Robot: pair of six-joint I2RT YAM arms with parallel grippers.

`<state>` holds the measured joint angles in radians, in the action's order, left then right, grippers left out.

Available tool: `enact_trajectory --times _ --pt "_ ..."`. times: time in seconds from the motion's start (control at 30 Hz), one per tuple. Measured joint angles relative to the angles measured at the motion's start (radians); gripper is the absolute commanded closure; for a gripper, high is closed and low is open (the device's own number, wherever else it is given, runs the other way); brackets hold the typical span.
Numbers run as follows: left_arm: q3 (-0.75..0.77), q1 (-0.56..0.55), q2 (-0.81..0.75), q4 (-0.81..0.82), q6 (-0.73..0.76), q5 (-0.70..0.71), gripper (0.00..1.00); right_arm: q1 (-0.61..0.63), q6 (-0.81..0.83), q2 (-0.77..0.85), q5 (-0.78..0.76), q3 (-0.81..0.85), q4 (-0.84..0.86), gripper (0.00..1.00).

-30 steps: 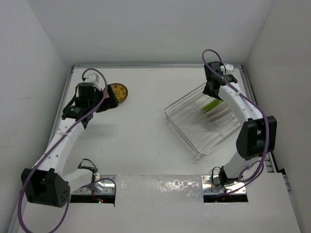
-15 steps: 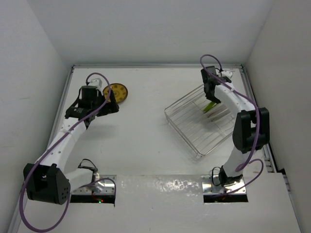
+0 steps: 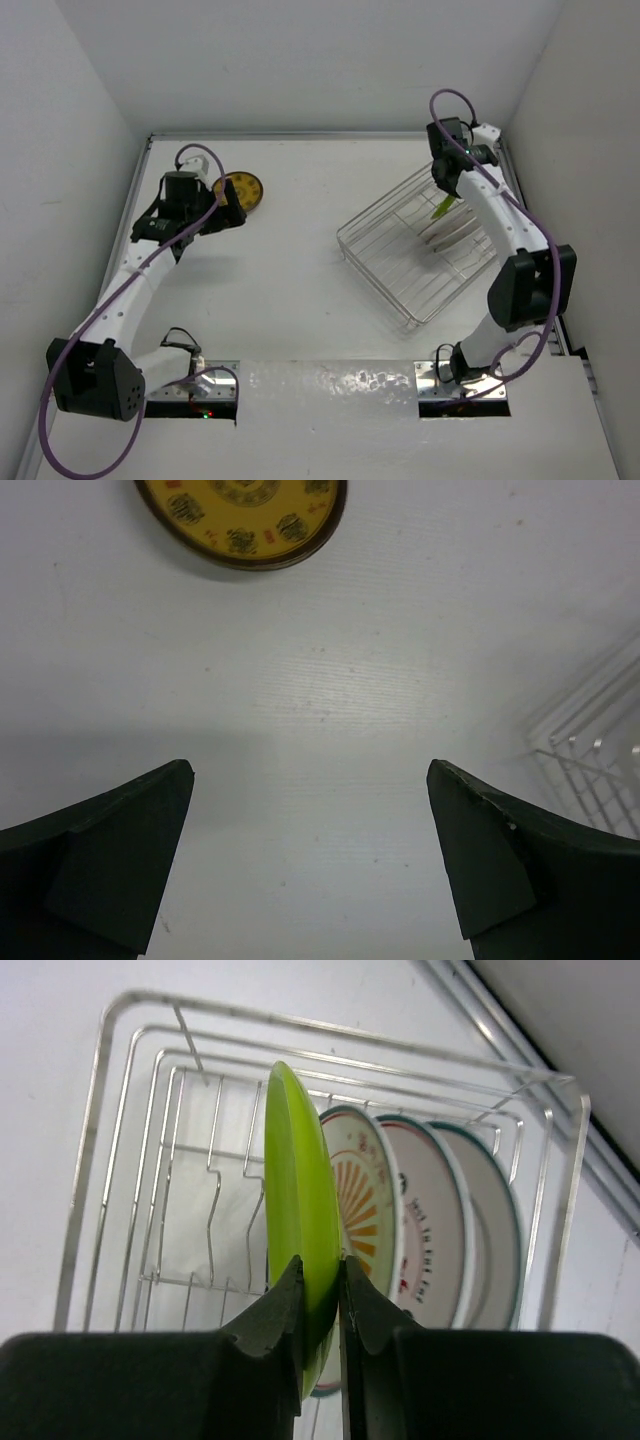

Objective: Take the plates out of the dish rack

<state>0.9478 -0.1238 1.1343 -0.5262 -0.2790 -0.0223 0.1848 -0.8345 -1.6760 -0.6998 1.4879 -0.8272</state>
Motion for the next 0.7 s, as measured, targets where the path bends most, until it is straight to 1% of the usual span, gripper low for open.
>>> enact_trajectory --times 0.07,0.17,0.27,0.3,0.33,0.37,0.4,0.47,0.53,0.67,0.7 --pt "0.036 0.0 0.0 -0.001 -0.016 -0.035 0.0 0.0 0.021 0.035 -0.005 0.031 -0.023 0.95" --pt "0.109 0.0 0.001 0.018 -0.044 -0.11 0.0 0.002 0.041 0.1 0.019 0.063 -0.004 0.95" --pt "0.166 0.0 0.015 0.087 -0.1 -0.241 0.0 0.006 0.078 0.166 0.093 0.076 0.05 0.94" --pt "0.174 0.0 0.025 0.135 -0.129 -0.302 0.0 0.008 0.097 0.186 0.148 0.074 0.079 0.94" --pt "0.177 -0.001 0.038 0.178 -0.157 -0.361 0.0 0.01 0.122 0.203 0.235 0.065 0.133 0.95" --pt "0.177 -0.001 0.053 0.225 -0.186 -0.424 0.0 0.013 0.135 0.22 0.278 0.048 0.158 0.96" --pt "0.177 -0.011 0.078 0.275 -0.225 -0.48 0.0 0.02 0.153 0.233 0.354 0.026 0.202 0.98" --pt "0.179 -0.037 0.132 0.352 -0.274 -0.549 0.0 0.049 0.183 0.244 0.503 -0.019 0.288 0.99" --pt "0.187 -0.075 0.188 0.388 -0.303 -0.586 0.0 0.091 0.202 0.235 0.59 -0.048 0.337 1.0" --pt "0.19 -0.121 0.249 0.401 -0.329 -0.6 0.0 0.146 0.224 0.222 0.62 -0.071 0.341 0.99" --pt "0.189 -0.122 0.25 0.4 -0.33 -0.598 0.0 0.146 0.227 0.222 0.614 -0.075 0.34 0.94"
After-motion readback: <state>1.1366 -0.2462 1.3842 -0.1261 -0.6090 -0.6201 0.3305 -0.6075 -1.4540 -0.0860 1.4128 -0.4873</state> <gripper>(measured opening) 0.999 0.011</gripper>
